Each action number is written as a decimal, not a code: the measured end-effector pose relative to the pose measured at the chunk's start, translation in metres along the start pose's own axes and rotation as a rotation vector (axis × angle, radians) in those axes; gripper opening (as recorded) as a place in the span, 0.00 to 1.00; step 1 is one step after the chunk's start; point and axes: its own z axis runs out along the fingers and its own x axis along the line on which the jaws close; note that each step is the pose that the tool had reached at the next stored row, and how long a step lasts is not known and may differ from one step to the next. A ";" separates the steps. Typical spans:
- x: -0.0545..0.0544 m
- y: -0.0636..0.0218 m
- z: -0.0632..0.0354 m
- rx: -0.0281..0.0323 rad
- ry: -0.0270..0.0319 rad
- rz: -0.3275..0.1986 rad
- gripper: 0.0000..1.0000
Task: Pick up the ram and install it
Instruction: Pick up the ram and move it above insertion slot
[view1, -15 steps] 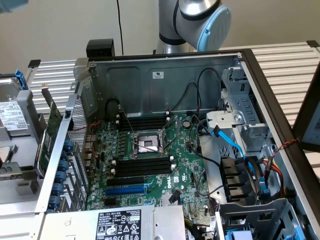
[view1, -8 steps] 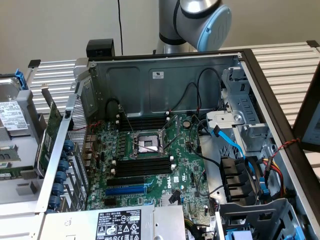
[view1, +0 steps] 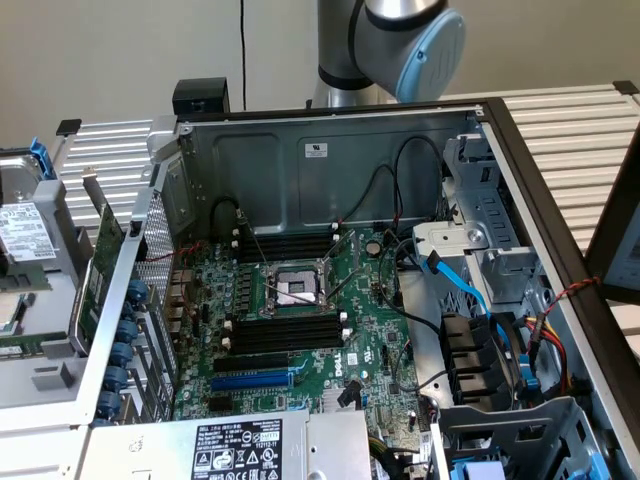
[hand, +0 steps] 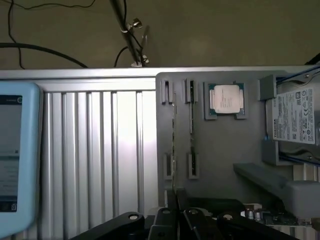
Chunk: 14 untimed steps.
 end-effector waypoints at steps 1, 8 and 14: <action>0.000 -0.0037 -0.0047 -0.0001 0.0001 0.000 0.13; 0.001 -0.0304 -0.0372 0.0000 -0.0001 0.000 0.13; 0.001 -0.0541 -0.0653 -0.0003 -0.0026 0.000 0.13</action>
